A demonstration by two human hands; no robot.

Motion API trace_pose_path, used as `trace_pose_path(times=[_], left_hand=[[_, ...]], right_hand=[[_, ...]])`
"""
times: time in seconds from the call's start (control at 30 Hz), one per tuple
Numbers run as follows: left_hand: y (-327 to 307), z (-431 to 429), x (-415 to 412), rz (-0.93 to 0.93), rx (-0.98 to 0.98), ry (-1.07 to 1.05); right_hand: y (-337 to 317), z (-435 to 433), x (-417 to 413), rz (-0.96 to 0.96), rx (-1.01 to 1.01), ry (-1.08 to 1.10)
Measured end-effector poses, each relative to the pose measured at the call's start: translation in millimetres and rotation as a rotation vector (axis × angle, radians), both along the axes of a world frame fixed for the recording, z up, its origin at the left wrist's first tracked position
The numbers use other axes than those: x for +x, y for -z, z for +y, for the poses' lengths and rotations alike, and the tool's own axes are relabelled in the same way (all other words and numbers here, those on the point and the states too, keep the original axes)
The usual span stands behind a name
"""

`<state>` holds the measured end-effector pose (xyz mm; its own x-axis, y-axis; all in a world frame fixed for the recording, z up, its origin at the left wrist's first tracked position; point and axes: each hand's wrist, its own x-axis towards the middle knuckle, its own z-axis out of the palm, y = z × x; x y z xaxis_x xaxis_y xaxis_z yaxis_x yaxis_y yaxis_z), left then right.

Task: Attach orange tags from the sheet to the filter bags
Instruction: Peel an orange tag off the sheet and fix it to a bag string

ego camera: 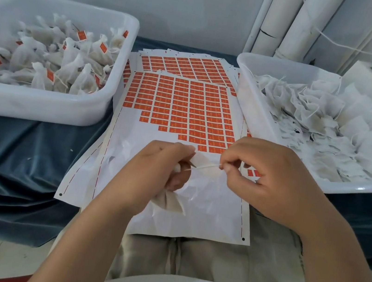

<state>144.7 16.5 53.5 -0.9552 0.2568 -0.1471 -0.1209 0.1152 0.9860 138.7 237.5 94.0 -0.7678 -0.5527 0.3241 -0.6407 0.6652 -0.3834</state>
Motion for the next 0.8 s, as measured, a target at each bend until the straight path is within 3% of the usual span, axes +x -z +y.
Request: trace_pose_path(times=[0.17,0.3,0.57,0.8], left_hand=[[3.9,-2.9,-5.1,-0.202,0.299,0.080],[6.3,-6.0,-6.7,-0.280,0.413,0.185],[6.8,-7.8,-6.3,-0.226,0.374,0.203],[10.2,-4.4,-7.0,-0.128,0.265,0.066]], right_hand=[[0.5,-2.8,0.9,0.159,-0.024,-0.012],[1.6,-2.8,0.9,0.210,-0.021,-0.024],[3.6,-3.7,0.1,0.215,0.014,-0.004],[6.6,-6.9,0.5,0.198,-0.004,-0.024]])
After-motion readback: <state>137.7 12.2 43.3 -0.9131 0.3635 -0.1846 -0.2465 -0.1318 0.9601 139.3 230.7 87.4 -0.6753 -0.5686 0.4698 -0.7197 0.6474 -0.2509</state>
